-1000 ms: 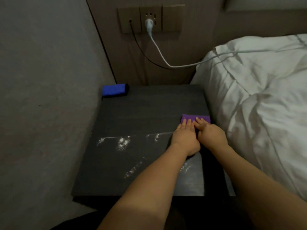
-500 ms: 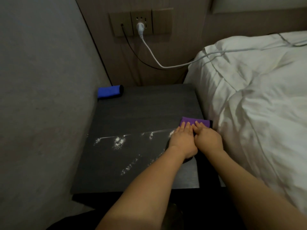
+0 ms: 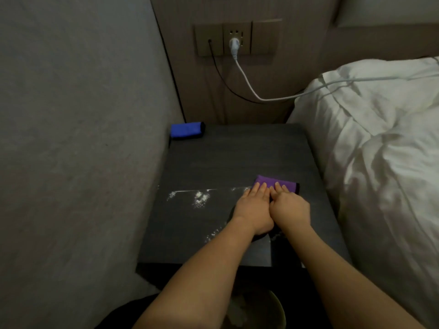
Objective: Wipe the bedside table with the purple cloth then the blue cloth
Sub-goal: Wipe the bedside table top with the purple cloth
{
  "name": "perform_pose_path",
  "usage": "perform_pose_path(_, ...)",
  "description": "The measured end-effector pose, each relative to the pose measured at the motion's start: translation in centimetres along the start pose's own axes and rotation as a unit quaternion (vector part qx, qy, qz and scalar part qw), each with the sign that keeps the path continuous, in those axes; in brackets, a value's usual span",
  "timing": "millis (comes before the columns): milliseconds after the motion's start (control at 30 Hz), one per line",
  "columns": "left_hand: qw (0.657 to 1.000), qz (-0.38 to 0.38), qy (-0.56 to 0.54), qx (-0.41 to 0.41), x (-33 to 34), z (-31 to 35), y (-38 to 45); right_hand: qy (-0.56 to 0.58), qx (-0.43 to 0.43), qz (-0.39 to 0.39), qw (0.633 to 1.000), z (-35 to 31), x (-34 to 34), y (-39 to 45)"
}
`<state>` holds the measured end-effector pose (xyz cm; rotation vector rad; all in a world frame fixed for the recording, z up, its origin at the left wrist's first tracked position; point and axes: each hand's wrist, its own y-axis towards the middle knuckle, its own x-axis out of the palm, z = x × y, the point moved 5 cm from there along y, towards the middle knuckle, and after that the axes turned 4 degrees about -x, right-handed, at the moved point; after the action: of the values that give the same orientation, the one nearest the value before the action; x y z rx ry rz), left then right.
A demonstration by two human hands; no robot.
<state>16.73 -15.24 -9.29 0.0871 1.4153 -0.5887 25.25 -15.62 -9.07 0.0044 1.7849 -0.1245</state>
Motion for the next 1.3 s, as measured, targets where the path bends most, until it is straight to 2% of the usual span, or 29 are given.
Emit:
perform_pose_path(400,0.998,0.019,-0.034,-0.052,-1.7,-9.7,-3.8,-0.013,-0.032,0.012,0.999,-10.5,1.1,1.4)
perform_pose_path(867,0.980,0.058,-0.067,-0.177,-2.3,-20.9,-6.7,0.024,-0.141,0.012,0.990,-22.3,3.1,4.9)
perform_pose_path(1033,0.976,0.064,-0.075,-0.196,-1.9,-22.0,-7.5,-0.001,-0.200,-0.030,0.979,-24.0,4.2,5.4)
perform_pose_path(1300,0.973,0.052,-0.040,-0.223,-1.5,-21.8,-8.9,0.013,-0.235,-0.070,0.969,-24.6,5.1,4.5)
